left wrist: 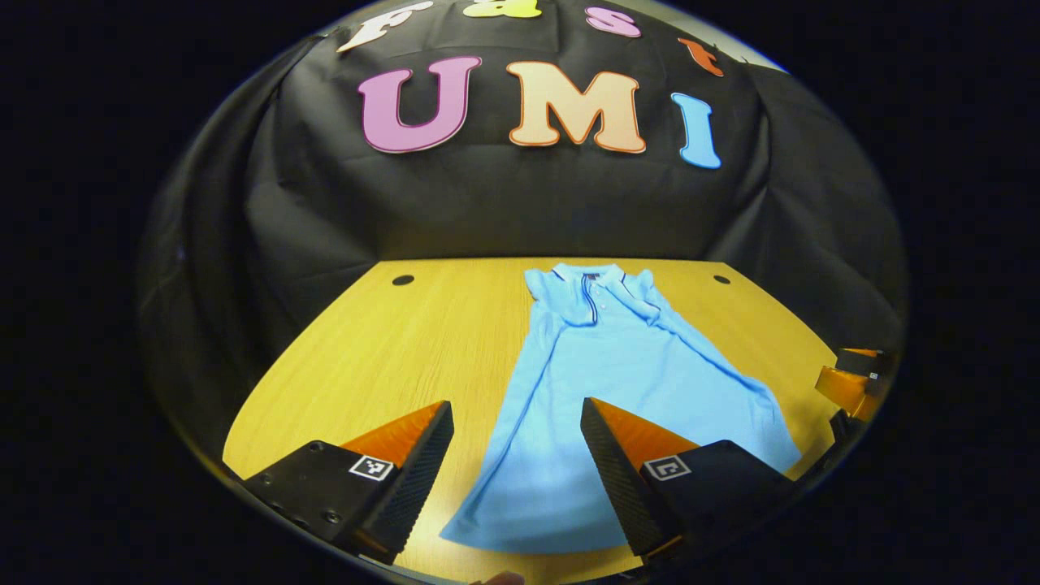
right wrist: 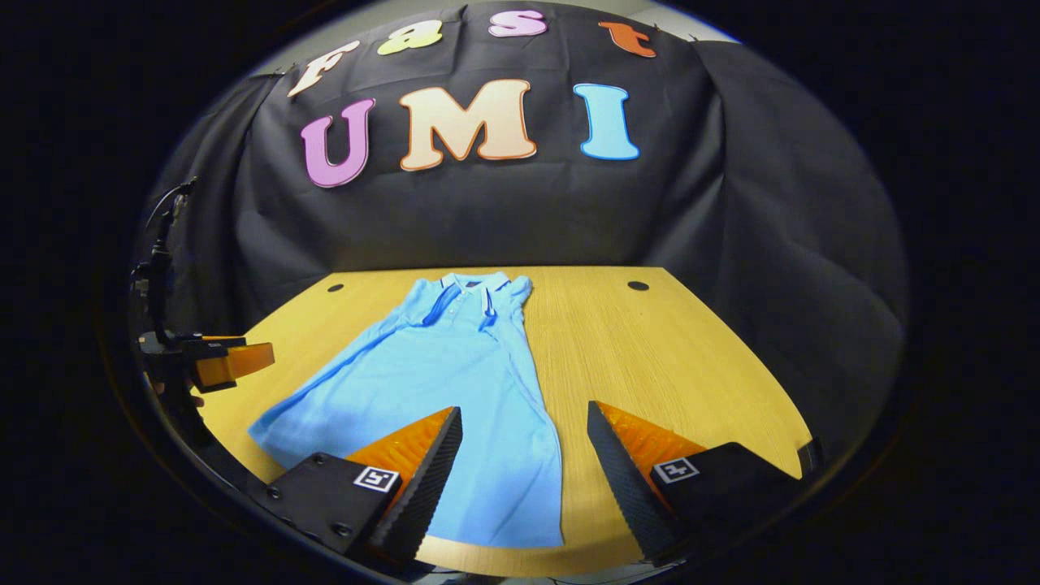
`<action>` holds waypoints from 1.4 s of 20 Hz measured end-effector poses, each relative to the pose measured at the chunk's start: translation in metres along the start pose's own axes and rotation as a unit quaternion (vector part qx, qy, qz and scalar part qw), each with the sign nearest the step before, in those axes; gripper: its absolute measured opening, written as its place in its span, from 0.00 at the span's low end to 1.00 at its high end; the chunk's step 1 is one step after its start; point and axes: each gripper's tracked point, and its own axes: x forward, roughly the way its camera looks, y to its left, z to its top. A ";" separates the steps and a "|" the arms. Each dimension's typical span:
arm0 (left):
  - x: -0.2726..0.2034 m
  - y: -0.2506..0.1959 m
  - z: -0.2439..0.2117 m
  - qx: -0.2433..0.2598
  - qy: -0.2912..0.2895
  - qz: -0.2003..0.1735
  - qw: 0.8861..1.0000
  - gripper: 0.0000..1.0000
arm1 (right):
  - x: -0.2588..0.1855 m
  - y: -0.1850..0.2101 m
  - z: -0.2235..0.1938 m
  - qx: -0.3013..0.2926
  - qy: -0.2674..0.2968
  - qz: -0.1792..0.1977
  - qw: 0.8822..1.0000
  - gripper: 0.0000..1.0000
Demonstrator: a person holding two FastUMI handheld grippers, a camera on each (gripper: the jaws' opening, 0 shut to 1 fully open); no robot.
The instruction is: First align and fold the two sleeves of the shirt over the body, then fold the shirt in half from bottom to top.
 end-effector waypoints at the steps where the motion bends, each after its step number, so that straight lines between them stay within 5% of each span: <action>1: -0.003 0.002 -0.012 0.007 0.008 0.003 1.000 0.95 | -0.002 0.000 -0.006 0.001 0.005 -0.001 1.000 0.98; 13: -0.011 0.015 -0.113 0.060 0.087 0.021 0.994 0.97 | -0.019 0.008 -0.100 -0.009 0.080 -0.013 0.997 0.98; 21: -0.006 0.015 -0.116 0.050 0.067 0.017 0.996 0.95 | -0.010 0.014 -0.132 -0.003 0.123 -0.004 0.992 0.93; 22: -0.005 0.012 -0.118 0.044 0.068 0.014 0.997 0.93 | -0.010 0.015 -0.134 0.003 0.128 -0.002 0.992 0.98; 25: -0.004 0.000 -0.121 0.012 0.066 -0.001 0.998 0.76 | -0.011 0.024 -0.133 0.001 0.129 0.010 0.992 0.89; 28: -0.002 -0.013 -0.121 0.032 0.069 -0.012 0.997 0.41 | -0.008 0.035 -0.133 0.001 0.131 0.026 0.991 0.60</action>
